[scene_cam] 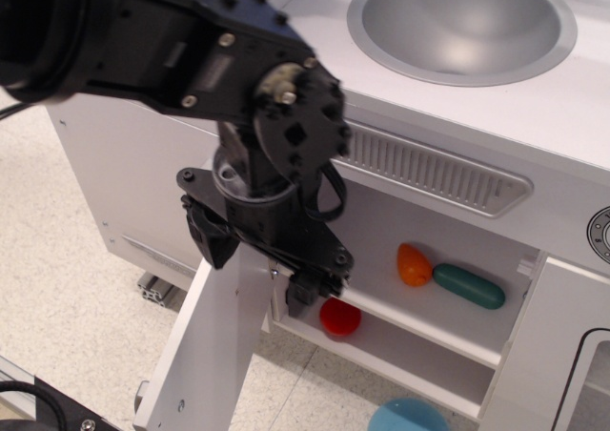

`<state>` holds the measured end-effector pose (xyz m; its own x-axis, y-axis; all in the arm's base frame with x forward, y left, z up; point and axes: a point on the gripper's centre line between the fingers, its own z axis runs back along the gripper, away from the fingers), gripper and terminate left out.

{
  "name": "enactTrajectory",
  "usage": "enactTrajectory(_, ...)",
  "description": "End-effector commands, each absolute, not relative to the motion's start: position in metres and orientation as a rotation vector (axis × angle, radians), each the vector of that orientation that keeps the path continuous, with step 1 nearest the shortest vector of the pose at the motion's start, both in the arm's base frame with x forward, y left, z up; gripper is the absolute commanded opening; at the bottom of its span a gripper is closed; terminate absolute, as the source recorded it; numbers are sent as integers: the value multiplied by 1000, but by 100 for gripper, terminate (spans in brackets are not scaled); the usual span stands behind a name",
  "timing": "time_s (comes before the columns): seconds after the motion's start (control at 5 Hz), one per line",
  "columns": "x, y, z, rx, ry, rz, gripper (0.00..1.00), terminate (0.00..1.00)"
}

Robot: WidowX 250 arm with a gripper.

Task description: Close cabinet

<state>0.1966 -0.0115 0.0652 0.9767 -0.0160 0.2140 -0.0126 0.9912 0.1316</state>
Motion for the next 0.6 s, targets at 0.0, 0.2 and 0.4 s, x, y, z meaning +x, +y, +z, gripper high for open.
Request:
enactTrajectory(0.0, 227, 24, 25, 157, -248, 69, 100, 0)
enactTrajectory(0.2, 230, 27, 14, 165, -229, 125, 100, 0)
enactTrajectory(0.4, 230, 25, 7, 163, -207, 149, 100, 0)
